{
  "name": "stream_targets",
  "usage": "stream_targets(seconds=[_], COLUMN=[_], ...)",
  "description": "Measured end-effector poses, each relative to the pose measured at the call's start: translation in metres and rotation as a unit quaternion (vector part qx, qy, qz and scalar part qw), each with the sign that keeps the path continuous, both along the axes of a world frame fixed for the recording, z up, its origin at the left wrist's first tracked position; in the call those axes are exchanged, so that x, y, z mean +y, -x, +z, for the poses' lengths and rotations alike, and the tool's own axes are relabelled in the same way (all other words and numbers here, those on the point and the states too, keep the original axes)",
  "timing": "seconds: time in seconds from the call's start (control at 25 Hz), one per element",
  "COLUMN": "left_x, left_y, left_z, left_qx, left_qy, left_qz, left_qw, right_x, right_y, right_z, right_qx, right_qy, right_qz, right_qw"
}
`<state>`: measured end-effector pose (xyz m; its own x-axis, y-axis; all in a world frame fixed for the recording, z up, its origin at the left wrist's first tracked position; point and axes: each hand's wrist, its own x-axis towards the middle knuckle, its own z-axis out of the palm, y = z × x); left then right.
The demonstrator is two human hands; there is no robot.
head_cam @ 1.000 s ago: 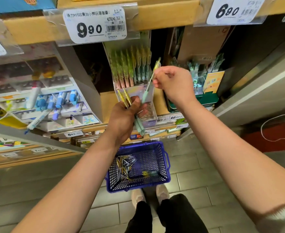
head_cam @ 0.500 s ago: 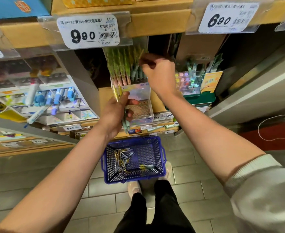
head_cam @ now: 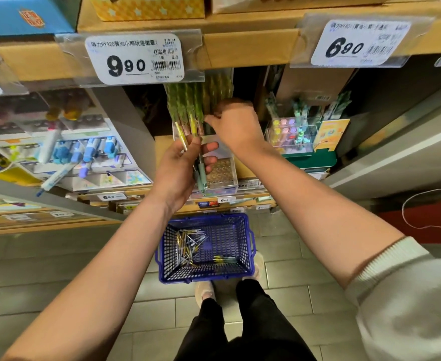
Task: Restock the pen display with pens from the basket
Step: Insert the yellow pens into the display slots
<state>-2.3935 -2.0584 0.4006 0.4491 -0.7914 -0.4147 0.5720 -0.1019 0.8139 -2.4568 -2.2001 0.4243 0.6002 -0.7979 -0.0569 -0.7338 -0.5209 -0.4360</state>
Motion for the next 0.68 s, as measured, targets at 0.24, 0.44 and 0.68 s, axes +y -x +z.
stream_targets(seconds=[0.24,0.44,0.68], left_x=[0.001,-0.002,-0.002], left_y=[0.014,0.018,0.019], left_z=[-0.002,-0.003,-0.002], left_qx=[-0.025,-0.012,-0.028], left_qy=[0.006,-0.033,-0.057], left_qz=[-0.021,-0.01,0.003], left_qw=[0.999,0.999,0.998], right_x=[0.028,0.011,-0.03], right_y=[0.042,0.047,0.038], right_z=[-0.005,-0.008,0.004], right_qx=[-0.21,-0.336,-0.351], right_qy=[-0.31,-0.298,-0.063], right_qz=[-0.006,-0.105,-0.101], right_qw=[0.927,0.887,0.929])
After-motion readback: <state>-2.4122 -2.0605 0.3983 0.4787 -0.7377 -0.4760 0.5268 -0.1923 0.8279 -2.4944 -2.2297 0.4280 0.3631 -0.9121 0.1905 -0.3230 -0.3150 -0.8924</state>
